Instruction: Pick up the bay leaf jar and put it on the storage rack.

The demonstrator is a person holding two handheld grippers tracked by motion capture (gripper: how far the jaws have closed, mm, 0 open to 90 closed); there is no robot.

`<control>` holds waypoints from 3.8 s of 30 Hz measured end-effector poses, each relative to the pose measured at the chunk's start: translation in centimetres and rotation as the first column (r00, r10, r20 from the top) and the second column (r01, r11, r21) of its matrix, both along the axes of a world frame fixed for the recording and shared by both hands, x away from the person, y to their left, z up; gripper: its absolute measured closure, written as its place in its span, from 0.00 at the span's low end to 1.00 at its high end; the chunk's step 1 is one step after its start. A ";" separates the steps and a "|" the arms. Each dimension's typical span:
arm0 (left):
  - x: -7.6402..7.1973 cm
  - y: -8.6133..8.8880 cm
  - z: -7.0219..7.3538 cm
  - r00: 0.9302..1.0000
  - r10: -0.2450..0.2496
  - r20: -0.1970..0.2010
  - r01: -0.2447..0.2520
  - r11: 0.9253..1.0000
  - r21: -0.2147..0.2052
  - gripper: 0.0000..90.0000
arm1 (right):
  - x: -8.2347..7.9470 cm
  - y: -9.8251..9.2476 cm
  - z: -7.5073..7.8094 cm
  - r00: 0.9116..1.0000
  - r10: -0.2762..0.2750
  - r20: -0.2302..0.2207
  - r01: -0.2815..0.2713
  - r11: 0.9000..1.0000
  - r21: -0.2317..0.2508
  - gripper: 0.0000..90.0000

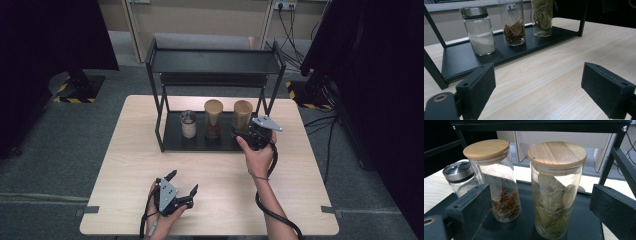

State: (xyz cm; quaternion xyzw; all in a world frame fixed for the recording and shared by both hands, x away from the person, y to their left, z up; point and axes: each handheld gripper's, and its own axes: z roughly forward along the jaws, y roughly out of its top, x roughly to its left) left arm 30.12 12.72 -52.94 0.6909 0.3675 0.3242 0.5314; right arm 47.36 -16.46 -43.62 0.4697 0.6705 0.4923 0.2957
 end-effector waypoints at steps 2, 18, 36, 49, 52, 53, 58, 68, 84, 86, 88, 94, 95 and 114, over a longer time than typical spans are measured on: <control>0.0 0.0 0.0 1.000 0.000 0.000 0.000 1.000 0.000 0.13 | -0.2 -0.1 -0.1 1.000 0.002 -0.001 -0.002 1.000 0.000 0.05; 0.0 0.0 0.0 1.000 0.004 -0.003 -0.004 1.000 -0.005 0.13 | -1.7 -0.9 -0.5 1.000 0.020 0.008 -0.020 1.000 -0.005 0.04; 0.0 0.0 0.0 1.000 0.004 -0.003 -0.004 1.000 -0.005 0.13 | -3.1 -2.0 -1.2 0.999 0.033 -0.004 -0.033 0.999 0.001 0.04; 0.0 0.1 0.0 1.000 0.005 -0.003 -0.005 1.000 -0.006 0.13 | -4.0 -2.2 -1.7 0.999 0.050 -0.009 -0.050 0.999 -0.007 0.04; 0.0 0.1 0.0 1.000 0.005 -0.003 -0.005 1.000 -0.006 0.13 | -4.2 -2.4 -1.9 0.999 0.050 -0.010 -0.050 0.999 -0.010 0.04; 0.0 0.1 0.0 1.000 0.005 -0.003 -0.005 1.000 -0.006 0.13 | -4.3 -2.5 -2.0 0.999 0.050 -0.010 -0.050 0.999 -0.014 0.04; 0.0 0.1 0.0 1.000 0.006 -0.003 -0.006 1.000 -0.006 0.13 | -4.8 -2.8 -2.3 0.999 0.050 -0.013 -0.050 0.999 -0.014 0.04; 0.0 0.1 0.0 1.000 0.007 -0.003 -0.007 1.000 -0.006 0.13 | -5.6 -3.4 -2.7 0.998 0.057 -0.018 -0.058 0.998 -0.020 0.04; 0.0 0.1 0.0 1.000 0.011 -0.005 -0.011 1.000 -0.008 0.13 | -7.0 -4.1 -3.4 0.997 0.072 -0.021 -0.073 0.997 -0.026 0.04; 0.0 0.1 0.0 1.000 0.011 -0.005 -0.011 1.000 -0.009 0.13 | -7.2 -4.1 -3.5 0.997 0.075 -0.020 -0.075 0.997 -0.026 0.04; 0.0 0.1 0.0 1.000 0.012 -0.004 -0.012 1.000 -0.009 0.13 | -7.4 -4.2 -3.5 0.996 0.081 -0.026 -0.081 0.996 -0.027 0.04; 0.0 0.1 0.0 1.000 0.013 -0.004 -0.013 1.000 -0.009 0.13 | -7.9 -4.5 -3.7 0.996 0.082 -0.023 -0.083 0.996 -0.030 0.04; 0.0 0.1 0.0 1.000 0.013 -0.005 -0.013 1.000 -0.010 0.13 | -8.0 -4.5 -3.7 0.996 0.082 -0.023 -0.083 0.996 -0.030 0.04; 0.1 0.1 0.0 1.000 0.016 -0.006 -0.016 1.000 -0.015 0.13 | -9.8 -5.9 -4.5 0.997 0.074 -0.025 -0.075 0.997 -0.037 0.04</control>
